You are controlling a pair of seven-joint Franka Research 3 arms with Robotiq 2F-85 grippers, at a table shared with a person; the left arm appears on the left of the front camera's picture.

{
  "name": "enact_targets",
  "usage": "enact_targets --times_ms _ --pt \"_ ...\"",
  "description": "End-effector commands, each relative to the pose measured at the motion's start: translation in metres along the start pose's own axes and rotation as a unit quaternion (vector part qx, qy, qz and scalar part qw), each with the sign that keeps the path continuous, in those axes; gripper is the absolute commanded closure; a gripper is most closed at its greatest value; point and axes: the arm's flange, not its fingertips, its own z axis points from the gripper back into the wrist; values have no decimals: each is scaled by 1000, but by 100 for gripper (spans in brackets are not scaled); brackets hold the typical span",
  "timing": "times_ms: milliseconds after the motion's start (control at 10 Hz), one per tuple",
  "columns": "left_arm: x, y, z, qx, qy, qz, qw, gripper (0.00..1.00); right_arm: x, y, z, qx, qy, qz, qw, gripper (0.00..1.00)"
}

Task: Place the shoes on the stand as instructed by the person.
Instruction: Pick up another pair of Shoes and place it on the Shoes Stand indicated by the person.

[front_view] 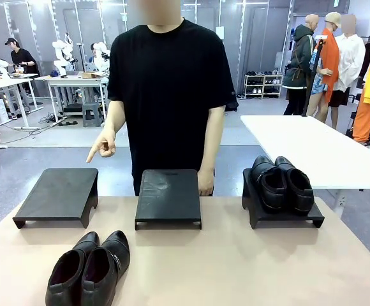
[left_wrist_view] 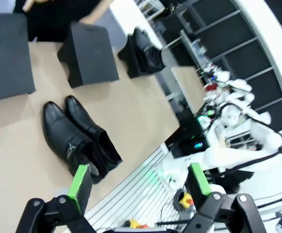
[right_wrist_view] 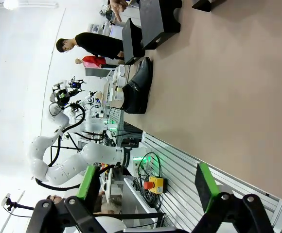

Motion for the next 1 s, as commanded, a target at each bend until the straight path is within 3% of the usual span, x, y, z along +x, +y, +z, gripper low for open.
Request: enact_targets --times_ms 0,400,600,900 --pt "25 -44 -58 67 100 15 993 0 -1 5 0 5 -6 0 1000 0" --pt "5 -83 -178 206 207 24 956 0 -1 5 0 5 -6 0 1000 0" --pt "-15 -76 -215 265 222 46 937 0 -1 5 0 5 -6 0 1000 0" --pt "-51 -61 -260 303 239 74 920 0 -1 5 0 5 -6 0 1000 0"
